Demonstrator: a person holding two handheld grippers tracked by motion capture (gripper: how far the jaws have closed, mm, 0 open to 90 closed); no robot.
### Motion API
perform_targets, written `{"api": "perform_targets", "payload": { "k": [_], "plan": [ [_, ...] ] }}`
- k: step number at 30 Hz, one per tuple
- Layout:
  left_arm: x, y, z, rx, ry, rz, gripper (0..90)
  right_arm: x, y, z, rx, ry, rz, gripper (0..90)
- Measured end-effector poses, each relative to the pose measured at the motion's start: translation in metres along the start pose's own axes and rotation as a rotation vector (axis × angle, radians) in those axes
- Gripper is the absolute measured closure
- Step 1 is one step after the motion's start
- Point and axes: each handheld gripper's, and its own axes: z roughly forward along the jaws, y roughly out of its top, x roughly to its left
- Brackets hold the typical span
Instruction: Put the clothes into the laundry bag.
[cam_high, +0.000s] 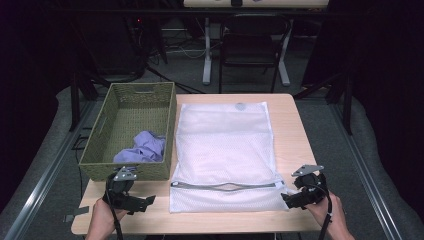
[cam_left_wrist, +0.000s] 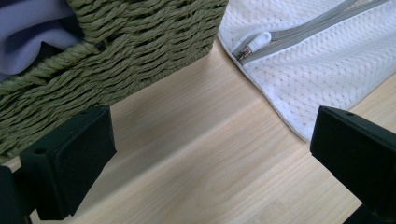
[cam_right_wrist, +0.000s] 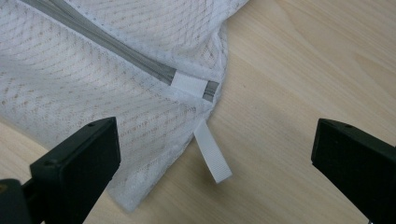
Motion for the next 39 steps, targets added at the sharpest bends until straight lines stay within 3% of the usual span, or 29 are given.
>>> {"api": "perform_targets", "payload": {
  "k": [1,4,10,13,20,25,29,38,39],
  "plan": [
    [0.001,0.000,-0.001,0.006,-0.018,-0.002,0.0,0.000,0.000,0.000,-0.002,0.000,-0.003,1.7],
    [0.001,0.000,0.003,-0.015,-0.019,-0.016,0.0,0.001,0.000,0.002,0.008,0.004,-0.003,1.7],
    [-0.002,0.000,0.002,0.003,-0.028,0.002,0.0,0.002,0.000,0.000,0.005,0.015,-0.007,1.1],
    [-0.002,0.000,0.004,0.007,-0.031,0.001,0.0,0.005,0.004,-0.003,-0.022,0.040,-0.007,0.6],
    [-0.003,0.001,0.003,0.021,-0.034,0.004,0.0,0.013,0.009,-0.002,-0.022,0.077,-0.033,0.5],
    [-0.003,-0.002,0.003,0.000,-0.014,0.001,0.0,0.021,0.021,-0.002,-0.034,0.085,-0.054,0.9],
    [-0.001,-0.001,0.004,0.013,-0.021,-0.008,0.0,0.028,0.033,0.001,-0.047,0.115,-0.061,1.2],
    [-0.002,0.001,0.003,0.030,-0.040,0.008,0.0,0.054,0.058,0.016,-0.038,0.140,-0.150,2.0],
    [-0.002,0.000,0.005,0.010,-0.027,0.005,0.0,0.056,0.060,0.017,-0.039,0.143,-0.154,2.1]
  ]
}}
